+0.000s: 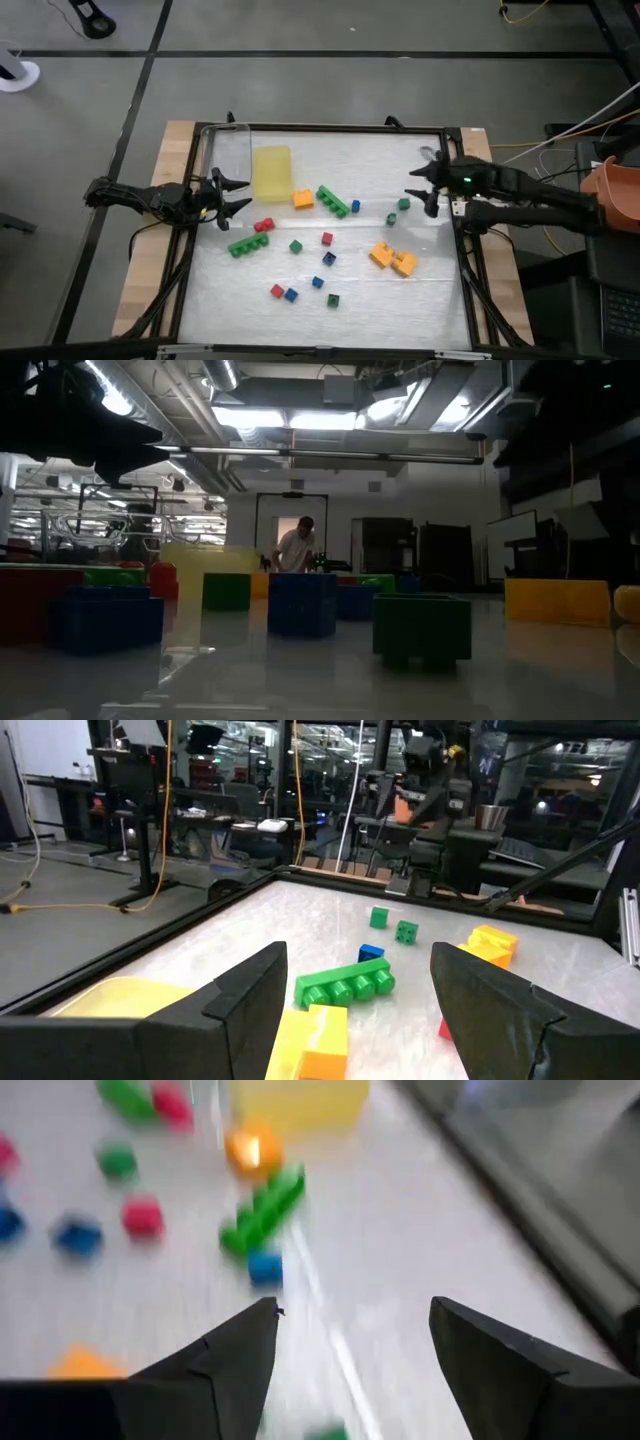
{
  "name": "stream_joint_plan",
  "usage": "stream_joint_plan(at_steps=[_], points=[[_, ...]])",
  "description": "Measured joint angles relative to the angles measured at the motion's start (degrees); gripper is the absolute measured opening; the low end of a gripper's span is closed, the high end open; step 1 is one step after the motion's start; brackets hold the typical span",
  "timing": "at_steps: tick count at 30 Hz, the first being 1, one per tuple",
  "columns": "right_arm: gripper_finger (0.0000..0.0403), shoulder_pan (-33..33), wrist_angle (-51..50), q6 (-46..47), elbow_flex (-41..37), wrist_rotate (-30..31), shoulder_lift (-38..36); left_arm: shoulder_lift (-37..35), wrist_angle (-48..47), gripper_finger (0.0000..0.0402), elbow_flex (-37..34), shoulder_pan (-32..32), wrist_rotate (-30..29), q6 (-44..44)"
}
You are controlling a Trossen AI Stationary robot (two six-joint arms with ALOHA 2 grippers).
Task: Sort blocks by size
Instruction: Put the small green game piece into the yellow bin
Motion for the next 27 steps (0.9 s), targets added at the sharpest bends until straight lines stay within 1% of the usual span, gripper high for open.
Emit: stream_joint_plan(at_steps=[5, 9, 14, 20, 27], points=[[0.0262, 0.0, -10.2, -1.6, 6.0, 0.0, 15.8, 0.0, 0.0, 0.0235, 0.0, 0.0, 0.0, -0.1], [0.0262, 0.0, -12.6, -4.8, 7.3, 0.1, 26.8, 0.0, 0.0, 0.0235, 0.0, 0.0, 0.0, -0.1], [0.0262, 0.0, -12.6, -6.8, 7.4, 0.3, 37.7, 0.0, 0.0, 0.0235, 0.0, 0.0, 0.0, -0.1], [0.0262, 0.0, -12.6, -9.1, 7.4, 0.9, 45.7, 0.0, -0.1, 0.0235, 0.0, 0.0, 0.0, -0.1], [0.0259, 0.0, -10.6, -11.7, 7.4, 1.3, 49.5, 0.0, -0.1, 0.0235, 0.0, 0.0, 0.0, -0.1]])
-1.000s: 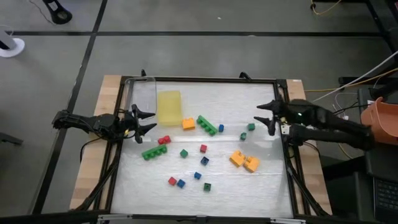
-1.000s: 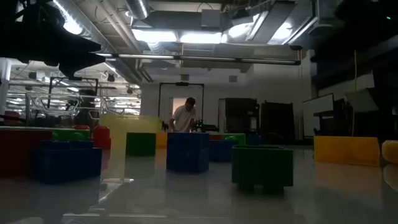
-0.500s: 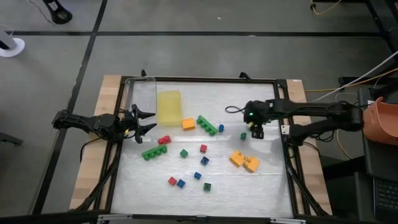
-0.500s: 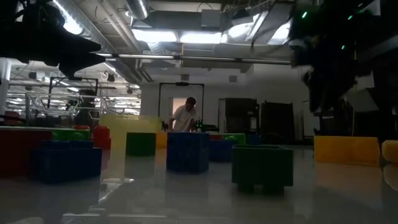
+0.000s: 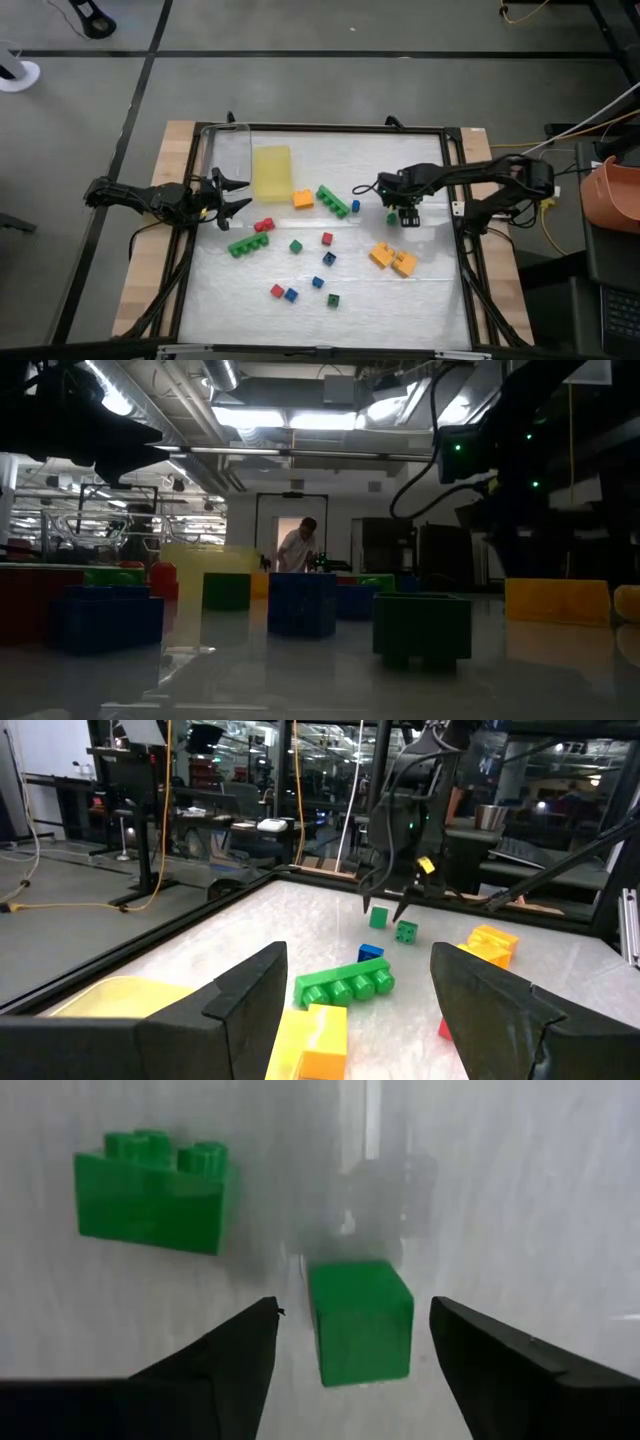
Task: Sort blocks by size
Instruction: Put the small green game piece into the yellow bin
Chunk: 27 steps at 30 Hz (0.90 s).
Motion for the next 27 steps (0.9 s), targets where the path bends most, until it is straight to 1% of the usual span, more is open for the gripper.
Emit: stream_joint_plan(at_steps=[2, 4, 11, 16, 22, 24, 27], points=[[0.0248, 0.0, 0.2, -0.1, 0.0, 0.0, 0.6, 0.0, 0.0, 0.0235, 0.0, 0.0, 0.0, 0.0], [0.0227, 0.0, 0.1, -0.2, 0.0, 0.1, 1.3, 0.0, 0.0, 0.0235, 0.0, 0.0, 0.0, 0.0], [0.0131, 0.0, 0.2, -0.2, 0.1, 0.2, 2.9, 0.0, 0.0, 0.0235, 0.0, 0.0, 0.0, 0.0], [0.0128, 0.0, 1.3, -0.2, 1.4, -0.4, 3.0, 0.0, 0.0, 0.0235, 0.0, 0.0, 0.0, -0.1], [0.0129, 0.0, 2.1, -2.9, 8.6, -0.4, 3.0, 0.0, 0.0, 0.0235, 0.0, 0.0, 0.0, -2.9], [0.0136, 0.0, 5.0, -4.5, 11.3, -1.1, 3.0, 0.0, 0.0, 0.0235, 0.0, 0.0, 0.0, -3.2], [0.0141, 0.0, 13.9, -6.1, 14.2, -5.4, 3.0, 0.0, 0.1, 0.0235, 0.0, 0.0, 0.0, -3.1]])
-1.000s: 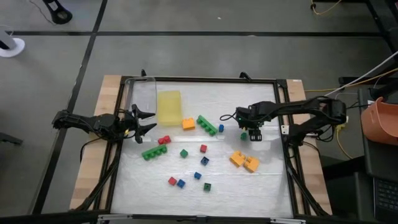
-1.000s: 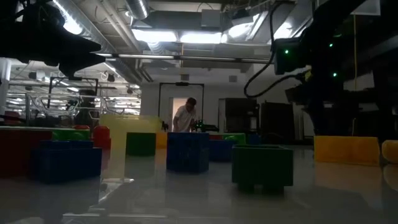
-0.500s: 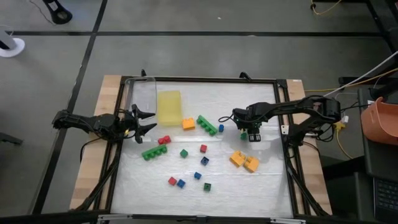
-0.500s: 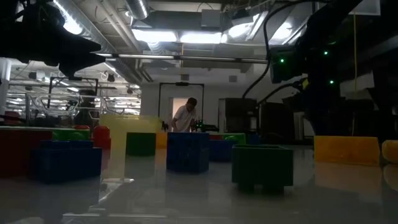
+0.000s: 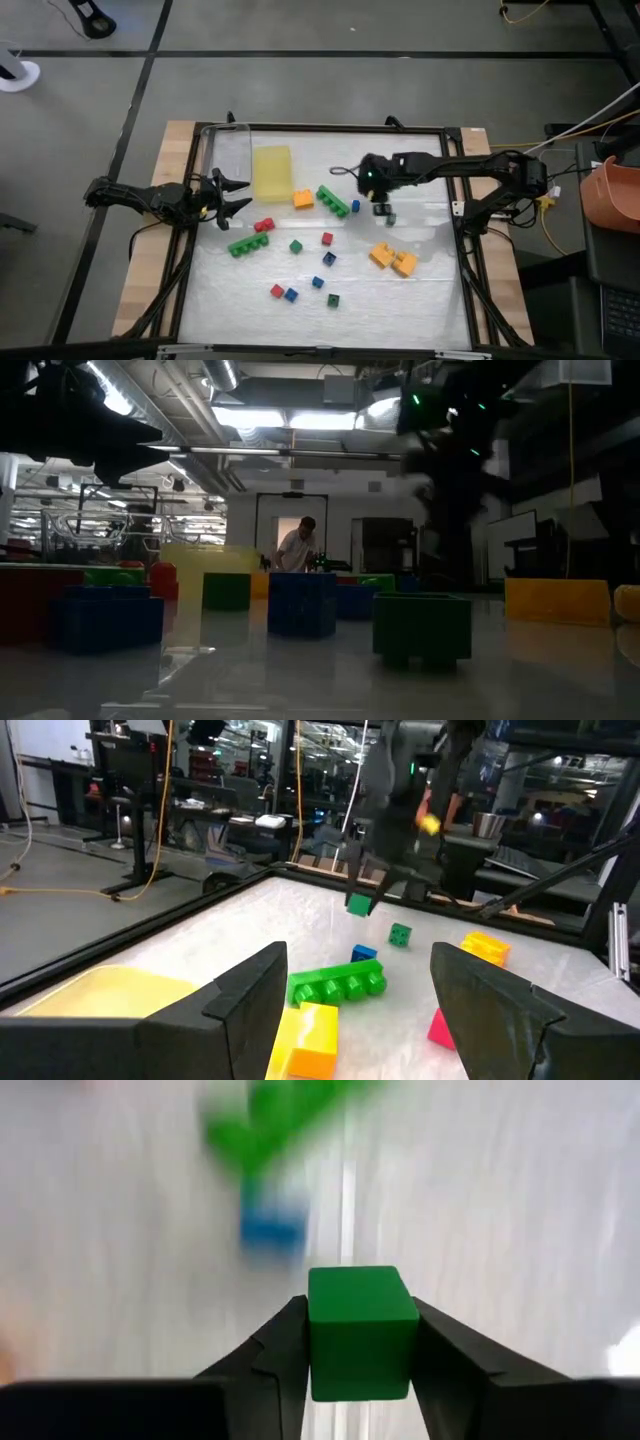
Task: Sort blocks by size
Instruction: Put the small green game piece into the yellow bin
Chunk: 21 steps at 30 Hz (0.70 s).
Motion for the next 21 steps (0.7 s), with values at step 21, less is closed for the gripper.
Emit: stream_joint_plan(at_steps=[21], points=[[0.0140, 0.0, 65.8, -1.3, 7.7, -13.6, 22.0, 0.0, 0.2, 0.0235, 0.0, 0.0, -0.1, 0.2]])
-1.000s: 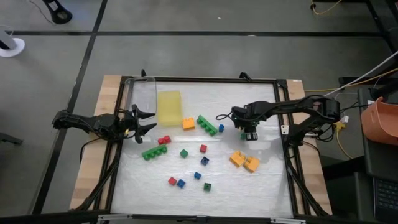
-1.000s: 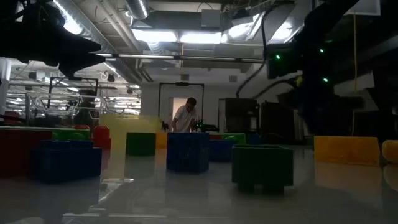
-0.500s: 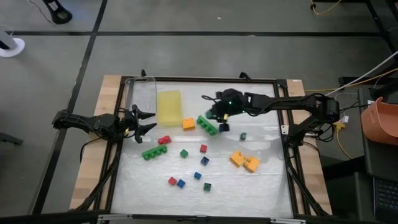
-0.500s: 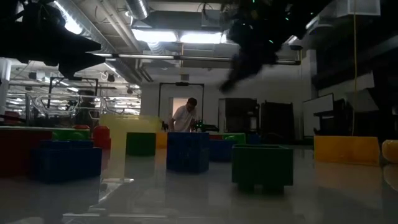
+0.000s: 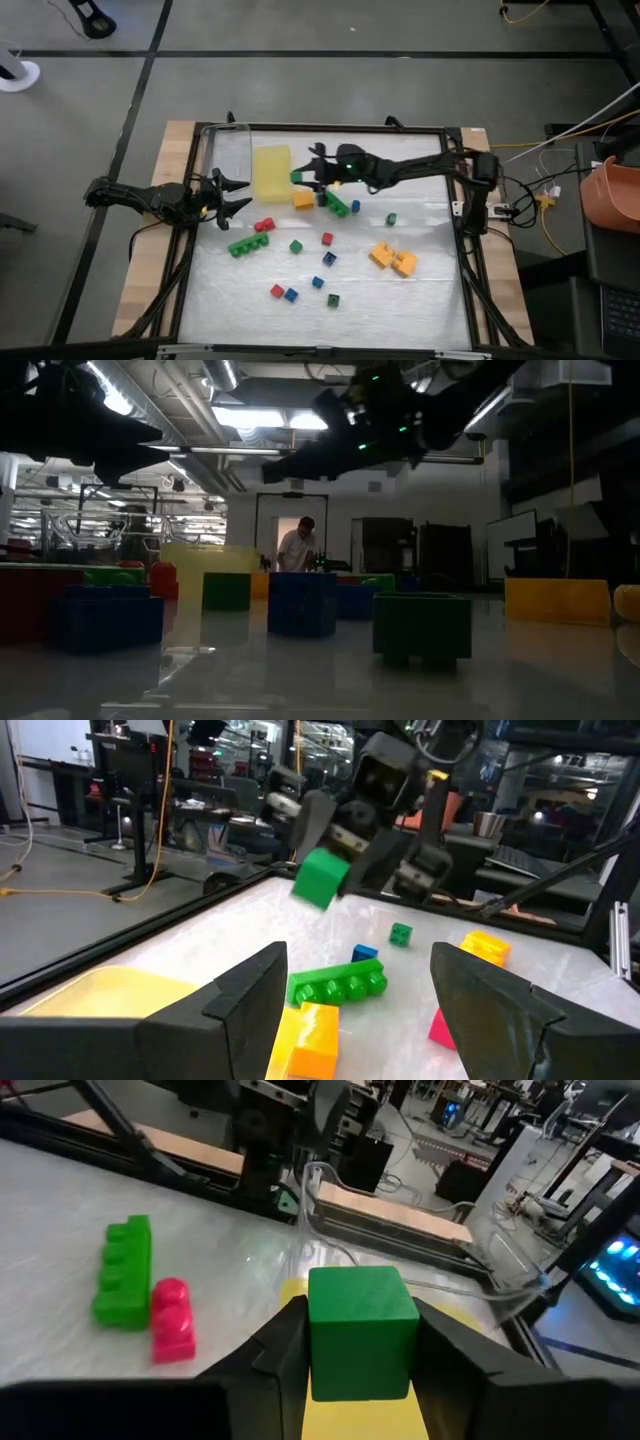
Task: Sort blocks by size
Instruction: Put the small green game piece into the yellow bin, then put the large green game piece into the transparent bin
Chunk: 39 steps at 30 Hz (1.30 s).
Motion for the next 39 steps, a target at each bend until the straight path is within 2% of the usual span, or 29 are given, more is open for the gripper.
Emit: stream_joint_plan(at_steps=[7, 14, 18, 25, 30, 34, 39], points=[[0.0147, 0.0, -2.6, 2.7, 12.7, -0.4, 11.6, 0.0, 0.0, 0.0235, 0.0, 0.0, 0.1, -0.2], [0.0150, 0.0, -13.1, 2.7, 20.8, 3.4, 15.6, 0.0, 0.0, 0.0235, 0.0, 0.0, 0.4, -1.6], [0.0170, 0.0, -16.4, 2.6, 21.9, 3.6, 15.6, 0.0, 0.1, 0.0235, 0.0, 0.0, 0.9, 0.4], [0.0231, -0.1, -17.4, 2.6, 21.9, 3.7, 15.6, 0.0, 0.8, 0.0235, 0.1, 0.0, 1.2, 3.7], [0.0251, -0.1, -17.8, 2.6, 21.9, 3.8, 15.0, 0.8, 1.2, 0.0235, 3.1, -0.5, 1.5, 6.3], [0.0252, 0.1, -20.1, 2.5, 21.9, 8.1, 12.2, 4.4, 1.0, 0.0235, 6.2, -1.9, 1.5, 8.4], [0.0252, 0.0, -26.8, 1.8, 21.9, 13.7, 8.0, 13.9, -3.2, 0.0235, 11.7, -3.7, 1.5, 8.8]])
